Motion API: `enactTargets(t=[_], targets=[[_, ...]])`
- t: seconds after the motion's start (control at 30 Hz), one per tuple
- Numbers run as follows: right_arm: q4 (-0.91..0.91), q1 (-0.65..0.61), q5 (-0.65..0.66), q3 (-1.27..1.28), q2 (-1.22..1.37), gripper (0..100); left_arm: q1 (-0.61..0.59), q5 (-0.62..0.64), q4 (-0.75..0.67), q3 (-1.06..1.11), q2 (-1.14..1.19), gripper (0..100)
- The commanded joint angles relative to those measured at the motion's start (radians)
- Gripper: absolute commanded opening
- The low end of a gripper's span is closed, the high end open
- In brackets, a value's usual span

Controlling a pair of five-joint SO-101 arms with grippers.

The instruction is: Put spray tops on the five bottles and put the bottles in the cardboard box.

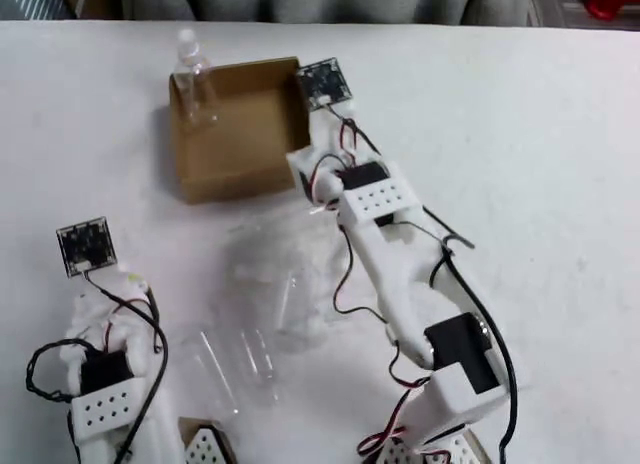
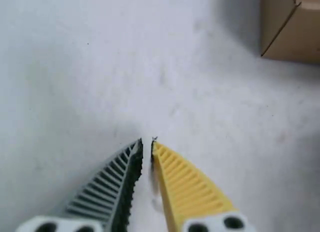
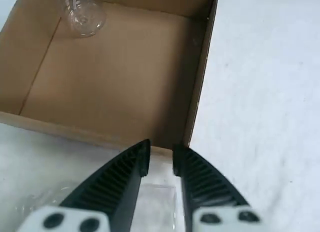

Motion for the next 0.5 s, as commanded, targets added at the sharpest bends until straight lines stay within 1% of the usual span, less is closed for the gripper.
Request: enactTargets(t=[0.0, 0.07, 0.23, 0.47], targets=[[-0.018, -0.008, 0.014, -0.061, -0.015, 13.6, 0.015, -0.009, -0.026, -0.011, -0.018, 4], [-0.016, -0.01, 0.014, -0.072, -0.005, 13.9, 0.015, -0.009, -0.026, -0.011, -0.018, 4], [-0.024, -0.002, 0.014, -0.075, -0.002, 10.1, 0.015, -0.009, -0.026, -0.011, -0.018, 4], [-0.027, -0.002, 0.012, -0.08, 0.059, 12.2, 0.015, -0.009, -0.026, -0.011, -0.018, 4]])
